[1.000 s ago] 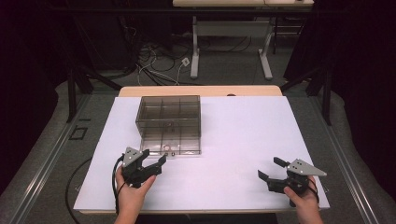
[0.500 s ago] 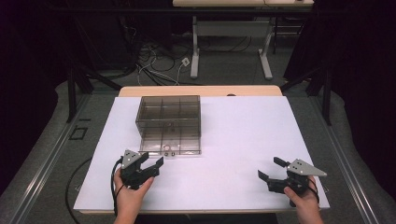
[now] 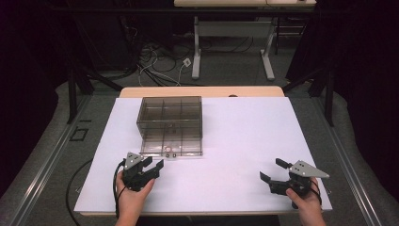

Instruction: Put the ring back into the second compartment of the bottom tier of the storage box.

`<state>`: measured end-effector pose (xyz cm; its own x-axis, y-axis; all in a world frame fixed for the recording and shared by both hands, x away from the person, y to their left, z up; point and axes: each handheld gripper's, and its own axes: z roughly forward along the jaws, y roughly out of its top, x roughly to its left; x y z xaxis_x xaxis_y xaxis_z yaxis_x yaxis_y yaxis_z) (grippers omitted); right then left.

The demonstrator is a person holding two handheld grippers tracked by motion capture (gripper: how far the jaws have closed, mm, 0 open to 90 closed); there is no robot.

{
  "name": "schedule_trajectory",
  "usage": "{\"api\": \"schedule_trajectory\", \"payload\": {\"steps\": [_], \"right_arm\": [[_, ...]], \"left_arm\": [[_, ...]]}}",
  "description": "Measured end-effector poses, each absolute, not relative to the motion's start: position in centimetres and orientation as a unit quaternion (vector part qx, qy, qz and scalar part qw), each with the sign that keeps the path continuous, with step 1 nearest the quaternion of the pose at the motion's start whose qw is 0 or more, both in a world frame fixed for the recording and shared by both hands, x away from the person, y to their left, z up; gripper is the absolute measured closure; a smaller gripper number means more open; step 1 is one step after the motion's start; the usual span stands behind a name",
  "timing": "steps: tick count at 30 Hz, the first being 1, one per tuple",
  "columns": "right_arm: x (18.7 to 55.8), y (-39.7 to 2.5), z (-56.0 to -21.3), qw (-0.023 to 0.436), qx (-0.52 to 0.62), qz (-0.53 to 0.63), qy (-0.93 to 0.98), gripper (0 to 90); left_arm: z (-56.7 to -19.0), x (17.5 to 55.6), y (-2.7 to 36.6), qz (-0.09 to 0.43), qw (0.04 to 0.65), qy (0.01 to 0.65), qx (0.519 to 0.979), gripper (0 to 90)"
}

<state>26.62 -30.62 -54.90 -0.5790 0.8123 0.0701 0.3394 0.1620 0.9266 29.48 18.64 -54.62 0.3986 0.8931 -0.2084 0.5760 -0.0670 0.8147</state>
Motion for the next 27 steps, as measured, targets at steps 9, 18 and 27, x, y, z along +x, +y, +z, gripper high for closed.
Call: {"api": "schedule_trajectory", "payload": {"steps": [9, 18, 27], "right_arm": [[26.62, -30.59, -54.90, 0.230, 0.396, 0.511, 0.727, 14.7], [26.62, -30.57, -54.91, 0.231, 0.396, 0.512, 0.727, 14.7], [26.64, -30.52, -54.92, 0.231, 0.394, 0.514, 0.727, 14.7]], "left_arm": [[-54.62, 29.48, 18.33, 0.176, 0.417, 0.531, 0.716, 65.2], [-54.90, 29.73, 18.16, 0.166, 0.400, 0.543, 0.719, 75.9], [-55.10, 30.20, 17.97, 0.161, 0.391, 0.553, 0.718, 84.6]]}}
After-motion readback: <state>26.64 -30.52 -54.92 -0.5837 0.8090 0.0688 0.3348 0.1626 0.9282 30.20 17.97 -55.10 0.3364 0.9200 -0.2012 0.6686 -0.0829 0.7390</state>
